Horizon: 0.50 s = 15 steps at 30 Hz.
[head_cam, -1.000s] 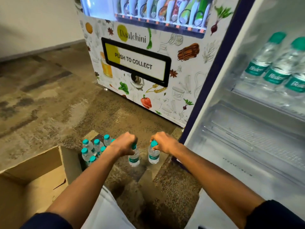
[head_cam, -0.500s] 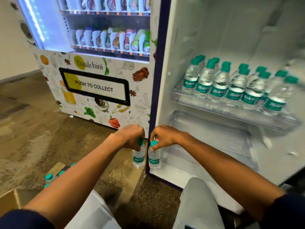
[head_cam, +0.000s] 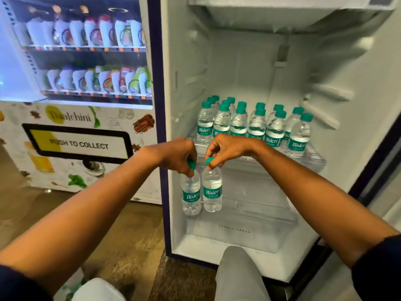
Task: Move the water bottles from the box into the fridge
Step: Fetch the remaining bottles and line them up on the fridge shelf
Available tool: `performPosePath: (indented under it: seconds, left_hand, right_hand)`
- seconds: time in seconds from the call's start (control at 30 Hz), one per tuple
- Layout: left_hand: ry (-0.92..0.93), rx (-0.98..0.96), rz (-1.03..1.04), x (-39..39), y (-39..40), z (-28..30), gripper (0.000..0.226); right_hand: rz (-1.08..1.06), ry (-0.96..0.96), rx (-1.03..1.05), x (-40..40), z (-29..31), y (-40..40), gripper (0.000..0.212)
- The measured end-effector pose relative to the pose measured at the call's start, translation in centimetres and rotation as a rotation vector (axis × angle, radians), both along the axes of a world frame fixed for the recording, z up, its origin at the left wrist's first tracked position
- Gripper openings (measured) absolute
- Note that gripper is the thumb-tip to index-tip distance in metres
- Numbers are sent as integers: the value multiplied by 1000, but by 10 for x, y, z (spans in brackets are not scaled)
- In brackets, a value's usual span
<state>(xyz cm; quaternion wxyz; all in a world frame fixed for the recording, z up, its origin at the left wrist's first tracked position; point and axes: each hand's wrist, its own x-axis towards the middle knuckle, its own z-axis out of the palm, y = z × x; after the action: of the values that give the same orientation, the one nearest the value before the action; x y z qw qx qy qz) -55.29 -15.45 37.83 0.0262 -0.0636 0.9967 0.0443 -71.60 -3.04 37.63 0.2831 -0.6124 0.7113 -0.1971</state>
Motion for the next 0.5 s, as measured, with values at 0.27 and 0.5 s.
performPosePath:
  seconds: [0.27,0.5]
  left_hand:
    - [200,-9,-84,-38,2,77,25]
    - [342,-27,-158,-74,19,146,23]
  right_hand:
    - [-151,-61,-205,-42,64,36,11]
    - [-290,-11,-397,-66,131,54,10]
